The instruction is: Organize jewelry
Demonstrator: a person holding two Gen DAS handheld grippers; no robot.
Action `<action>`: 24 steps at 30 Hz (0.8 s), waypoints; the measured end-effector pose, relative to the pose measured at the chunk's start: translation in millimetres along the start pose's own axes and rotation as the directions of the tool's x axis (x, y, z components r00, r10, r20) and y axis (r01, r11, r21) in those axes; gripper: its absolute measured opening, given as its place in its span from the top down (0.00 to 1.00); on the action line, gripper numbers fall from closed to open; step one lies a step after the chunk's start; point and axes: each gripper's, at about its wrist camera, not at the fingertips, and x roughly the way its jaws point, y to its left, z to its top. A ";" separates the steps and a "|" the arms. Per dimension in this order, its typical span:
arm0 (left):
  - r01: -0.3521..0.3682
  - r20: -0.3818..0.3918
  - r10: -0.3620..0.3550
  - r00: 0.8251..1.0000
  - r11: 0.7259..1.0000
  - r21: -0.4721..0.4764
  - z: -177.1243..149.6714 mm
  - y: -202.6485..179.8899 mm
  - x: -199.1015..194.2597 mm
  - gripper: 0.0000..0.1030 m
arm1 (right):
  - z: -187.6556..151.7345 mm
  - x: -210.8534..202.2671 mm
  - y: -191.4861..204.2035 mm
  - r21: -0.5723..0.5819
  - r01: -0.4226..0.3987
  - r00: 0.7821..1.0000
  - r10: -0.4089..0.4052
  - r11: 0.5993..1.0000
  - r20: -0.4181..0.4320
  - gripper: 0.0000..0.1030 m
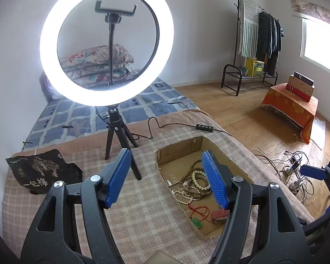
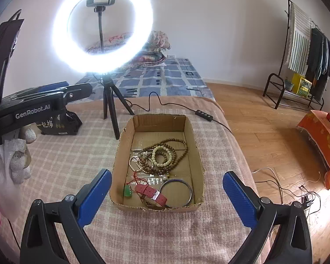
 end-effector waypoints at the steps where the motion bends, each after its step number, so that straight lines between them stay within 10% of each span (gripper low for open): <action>1: 0.000 0.007 0.000 1.000 1.000 -0.003 0.2 0.5 -7.7 0.25 | -0.2 -5.5 0.6 -0.004 0.011 1.000 -0.011 1.000 0.005 0.00; 24: -0.034 0.025 0.033 0.999 0.999 0.033 -65.6 -7.3 -124.5 0.16 | -38.4 -64.0 -4.4 0.051 0.159 0.986 -0.161 0.986 0.045 0.00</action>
